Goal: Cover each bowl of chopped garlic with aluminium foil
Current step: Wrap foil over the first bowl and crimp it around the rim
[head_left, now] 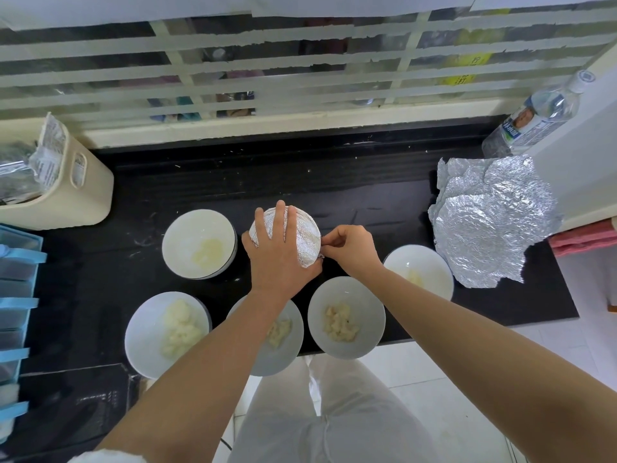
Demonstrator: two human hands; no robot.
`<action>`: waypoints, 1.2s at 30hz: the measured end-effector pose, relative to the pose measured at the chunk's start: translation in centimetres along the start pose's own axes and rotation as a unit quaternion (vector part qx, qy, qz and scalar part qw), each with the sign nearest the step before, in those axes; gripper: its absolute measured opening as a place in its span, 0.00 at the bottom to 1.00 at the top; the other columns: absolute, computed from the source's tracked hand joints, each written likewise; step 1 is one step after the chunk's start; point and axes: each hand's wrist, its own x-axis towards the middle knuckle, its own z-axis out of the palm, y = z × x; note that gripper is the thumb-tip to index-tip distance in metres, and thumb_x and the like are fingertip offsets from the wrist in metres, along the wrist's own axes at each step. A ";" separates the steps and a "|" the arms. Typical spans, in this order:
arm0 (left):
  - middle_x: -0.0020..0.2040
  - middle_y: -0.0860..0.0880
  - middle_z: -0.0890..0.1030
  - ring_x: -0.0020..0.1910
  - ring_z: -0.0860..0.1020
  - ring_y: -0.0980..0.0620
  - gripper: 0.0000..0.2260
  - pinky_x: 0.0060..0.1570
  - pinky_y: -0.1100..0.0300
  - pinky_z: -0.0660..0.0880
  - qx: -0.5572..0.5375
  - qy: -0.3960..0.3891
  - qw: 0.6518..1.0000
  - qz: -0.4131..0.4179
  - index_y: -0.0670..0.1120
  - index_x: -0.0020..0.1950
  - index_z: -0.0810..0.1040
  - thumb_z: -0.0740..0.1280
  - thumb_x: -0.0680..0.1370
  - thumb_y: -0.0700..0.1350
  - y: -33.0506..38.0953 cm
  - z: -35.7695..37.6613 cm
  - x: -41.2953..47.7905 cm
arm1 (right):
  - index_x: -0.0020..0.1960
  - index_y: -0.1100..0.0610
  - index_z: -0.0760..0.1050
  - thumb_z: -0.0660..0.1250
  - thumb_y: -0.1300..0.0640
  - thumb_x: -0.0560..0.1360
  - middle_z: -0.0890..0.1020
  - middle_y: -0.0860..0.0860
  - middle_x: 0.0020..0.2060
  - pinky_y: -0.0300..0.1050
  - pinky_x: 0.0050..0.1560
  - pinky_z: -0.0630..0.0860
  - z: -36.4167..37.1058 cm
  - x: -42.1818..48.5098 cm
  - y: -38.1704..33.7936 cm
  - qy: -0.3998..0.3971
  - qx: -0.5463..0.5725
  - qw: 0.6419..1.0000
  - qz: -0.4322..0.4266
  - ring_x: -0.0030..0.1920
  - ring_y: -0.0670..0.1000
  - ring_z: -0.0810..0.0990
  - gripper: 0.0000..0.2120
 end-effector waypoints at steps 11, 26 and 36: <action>0.78 0.44 0.61 0.74 0.61 0.33 0.44 0.61 0.33 0.67 -0.010 0.016 1.000 0.004 0.43 0.77 0.63 0.55 0.69 0.70 0.1 -0.1 0.0 | 0.42 0.54 0.85 0.72 0.57 0.72 0.86 0.53 0.38 0.43 0.48 0.82 0.4 -2.2 -0.3 0.008 0.216 0.971 0.106 0.44 0.52 0.85 0.03; 0.78 0.38 0.55 0.76 0.52 0.34 0.54 0.69 0.34 0.54 -0.079 -0.023 0.985 -0.154 0.44 0.79 0.52 0.64 0.65 0.76 1.9 -1.7 -0.8 | 0.48 0.55 0.84 0.73 0.59 0.71 0.85 0.50 0.42 0.46 0.56 0.79 -0.2 2.6 -3.3 0.028 0.047 0.997 0.051 0.47 0.48 0.83 0.06; 0.79 0.43 0.59 0.76 0.58 0.34 0.47 0.66 0.33 0.63 -0.034 0.002 0.999 -0.022 0.51 0.79 0.59 0.53 0.65 0.76 -0.1 -0.2 -0.1 | 0.45 0.53 0.83 0.71 0.59 0.73 0.85 0.50 0.43 0.47 0.53 0.81 0.0 2.9 -2.6 -0.009 0.085 0.995 0.050 0.47 0.49 0.84 0.03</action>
